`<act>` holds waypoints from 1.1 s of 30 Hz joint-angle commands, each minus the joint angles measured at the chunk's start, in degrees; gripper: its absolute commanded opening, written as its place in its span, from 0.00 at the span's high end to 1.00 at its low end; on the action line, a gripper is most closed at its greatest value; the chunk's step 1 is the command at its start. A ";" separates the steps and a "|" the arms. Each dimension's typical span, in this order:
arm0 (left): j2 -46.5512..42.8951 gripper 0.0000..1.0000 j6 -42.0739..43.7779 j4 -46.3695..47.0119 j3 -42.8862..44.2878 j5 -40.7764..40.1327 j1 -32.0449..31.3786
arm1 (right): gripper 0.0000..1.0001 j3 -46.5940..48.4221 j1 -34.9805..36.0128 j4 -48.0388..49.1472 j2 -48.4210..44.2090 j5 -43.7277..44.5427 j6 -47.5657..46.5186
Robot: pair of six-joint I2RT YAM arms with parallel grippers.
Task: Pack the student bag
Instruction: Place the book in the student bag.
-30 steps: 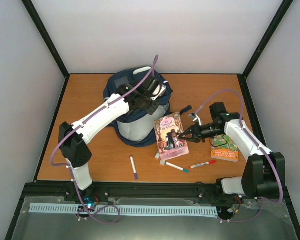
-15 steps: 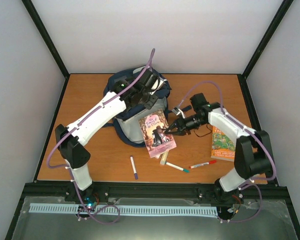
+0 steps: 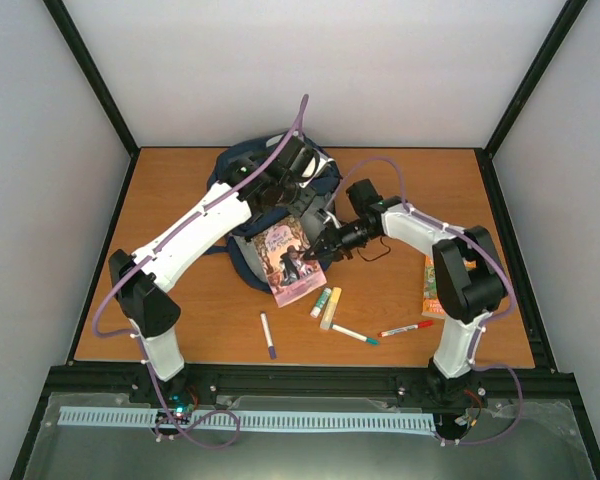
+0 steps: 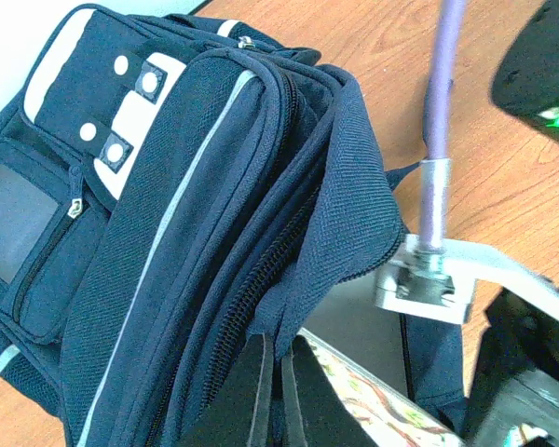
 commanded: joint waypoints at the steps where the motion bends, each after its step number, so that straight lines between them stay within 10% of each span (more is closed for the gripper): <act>1: -3.97 0.99 0.21 3.69 4.30 0.53 -0.22 | 0.97 3.80 0.65 6.37 3.78 -0.51 2.30; 17: -8.11 0.99 0.27 8.18 -1.43 4.74 -0.22 | 0.95 18.55 0.65 11.10 18.18 8.80 2.62; 33: -22.93 0.99 1.37 21.80 -22.78 -2.45 0.00 | 0.51 7.31 0.98 7.46 2.82 19.80 -9.84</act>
